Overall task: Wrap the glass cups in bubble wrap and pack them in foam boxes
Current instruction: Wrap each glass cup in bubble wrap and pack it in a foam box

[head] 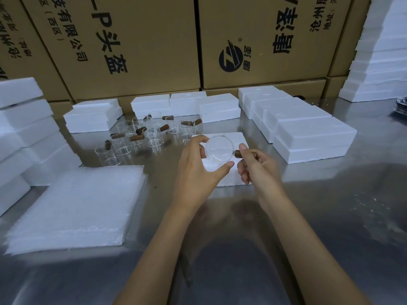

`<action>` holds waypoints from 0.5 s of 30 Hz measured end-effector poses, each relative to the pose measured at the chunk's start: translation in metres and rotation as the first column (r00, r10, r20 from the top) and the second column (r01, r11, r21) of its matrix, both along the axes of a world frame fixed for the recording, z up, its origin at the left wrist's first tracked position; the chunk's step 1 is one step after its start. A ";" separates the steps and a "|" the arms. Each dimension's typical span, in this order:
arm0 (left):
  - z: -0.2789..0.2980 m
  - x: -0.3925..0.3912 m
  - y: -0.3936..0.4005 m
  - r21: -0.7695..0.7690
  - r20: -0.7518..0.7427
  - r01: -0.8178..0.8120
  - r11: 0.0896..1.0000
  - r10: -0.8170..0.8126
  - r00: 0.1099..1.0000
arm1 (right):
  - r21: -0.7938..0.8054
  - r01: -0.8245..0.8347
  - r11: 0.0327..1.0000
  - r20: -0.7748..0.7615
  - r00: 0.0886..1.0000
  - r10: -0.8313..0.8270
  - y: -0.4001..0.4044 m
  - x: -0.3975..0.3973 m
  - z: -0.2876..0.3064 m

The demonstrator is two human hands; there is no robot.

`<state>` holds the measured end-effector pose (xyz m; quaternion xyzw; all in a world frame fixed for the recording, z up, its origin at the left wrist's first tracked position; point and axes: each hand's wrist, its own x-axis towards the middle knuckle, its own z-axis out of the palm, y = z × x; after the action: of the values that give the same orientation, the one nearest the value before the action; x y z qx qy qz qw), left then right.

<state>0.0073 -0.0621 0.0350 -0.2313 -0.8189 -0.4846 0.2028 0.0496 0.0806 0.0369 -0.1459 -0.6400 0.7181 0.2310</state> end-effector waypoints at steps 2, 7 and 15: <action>0.000 -0.001 0.000 -0.011 -0.011 -0.012 1.000 0.012 1.000 | -0.008 -0.018 1.000 -0.001 1.000 0.018 -0.001 0.001 0.001; 0.000 -0.002 -0.004 -0.072 -0.093 -0.058 0.996 0.051 0.994 | -0.048 -0.132 0.990 0.029 0.991 0.134 0.000 0.000 0.004; 0.004 -0.005 -0.010 -0.112 0.024 -0.016 0.994 0.019 1.000 | -0.102 -0.297 0.949 0.044 0.952 0.303 -0.002 -0.003 -0.001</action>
<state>0.0021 -0.0724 0.0391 -0.2290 -0.8492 -0.4391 0.1834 0.0470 0.0787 0.0357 -0.0789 -0.6267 0.7697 0.0928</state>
